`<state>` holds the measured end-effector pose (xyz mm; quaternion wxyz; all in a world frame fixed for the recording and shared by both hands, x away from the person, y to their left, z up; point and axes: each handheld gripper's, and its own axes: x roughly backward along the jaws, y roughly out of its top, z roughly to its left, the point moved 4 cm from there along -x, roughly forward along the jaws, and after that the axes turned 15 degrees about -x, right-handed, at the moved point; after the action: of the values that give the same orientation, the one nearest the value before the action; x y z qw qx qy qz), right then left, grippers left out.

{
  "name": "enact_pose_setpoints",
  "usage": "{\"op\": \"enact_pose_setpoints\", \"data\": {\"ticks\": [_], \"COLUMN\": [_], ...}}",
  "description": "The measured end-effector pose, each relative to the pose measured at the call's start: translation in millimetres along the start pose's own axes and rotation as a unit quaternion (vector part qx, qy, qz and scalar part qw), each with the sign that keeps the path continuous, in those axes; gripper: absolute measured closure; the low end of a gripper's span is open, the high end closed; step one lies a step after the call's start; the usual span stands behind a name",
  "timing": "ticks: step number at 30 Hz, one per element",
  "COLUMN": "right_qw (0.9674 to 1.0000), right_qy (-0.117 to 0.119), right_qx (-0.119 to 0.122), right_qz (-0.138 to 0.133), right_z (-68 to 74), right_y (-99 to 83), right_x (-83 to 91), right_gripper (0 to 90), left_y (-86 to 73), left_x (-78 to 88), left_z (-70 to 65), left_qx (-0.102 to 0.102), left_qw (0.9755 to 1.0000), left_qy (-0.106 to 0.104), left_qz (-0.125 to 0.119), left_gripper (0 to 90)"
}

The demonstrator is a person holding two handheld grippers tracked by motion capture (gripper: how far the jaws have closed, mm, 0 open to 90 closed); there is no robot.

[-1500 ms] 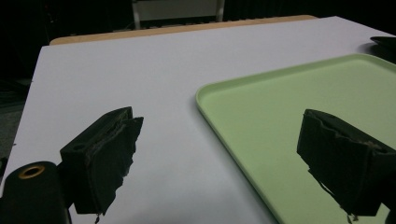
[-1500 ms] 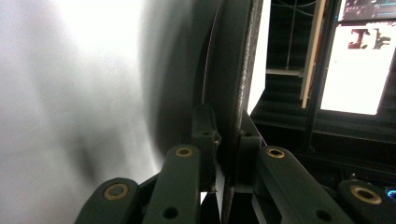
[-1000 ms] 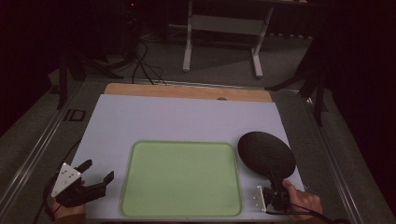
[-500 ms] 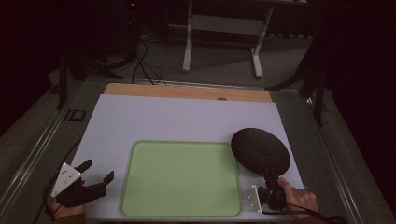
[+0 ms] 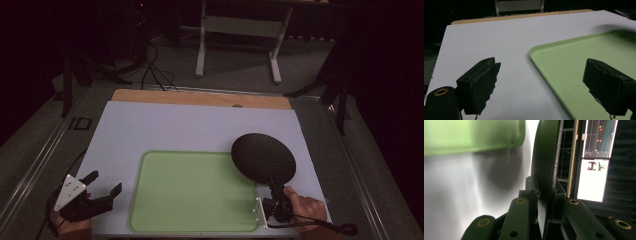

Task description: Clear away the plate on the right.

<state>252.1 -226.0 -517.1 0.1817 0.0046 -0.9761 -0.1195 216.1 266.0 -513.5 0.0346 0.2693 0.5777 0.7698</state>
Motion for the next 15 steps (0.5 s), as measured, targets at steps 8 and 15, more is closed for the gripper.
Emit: {"op": "enact_pose_setpoints", "data": {"ticks": [8,15], "right_qw": [0.9998,0.9991], "right_qy": [0.004,0.007], "right_qx": [0.004,0.009], "right_qz": [-0.021,-0.04], "right_z": [-0.1,0.9], "right_y": [21.4,37.7], "right_x": [-0.2,-0.5], "right_gripper": [80.6,80.1], "left_y": [-0.2,-0.2], "left_x": [-0.4,-0.6], "left_z": [0.4,1.1], "left_qx": [0.002,0.002], "left_qw": [1.0,1.0], "left_qy": [0.0,0.0], "left_qz": [0.0,-0.001], "left_gripper": [11.9,11.9]}}
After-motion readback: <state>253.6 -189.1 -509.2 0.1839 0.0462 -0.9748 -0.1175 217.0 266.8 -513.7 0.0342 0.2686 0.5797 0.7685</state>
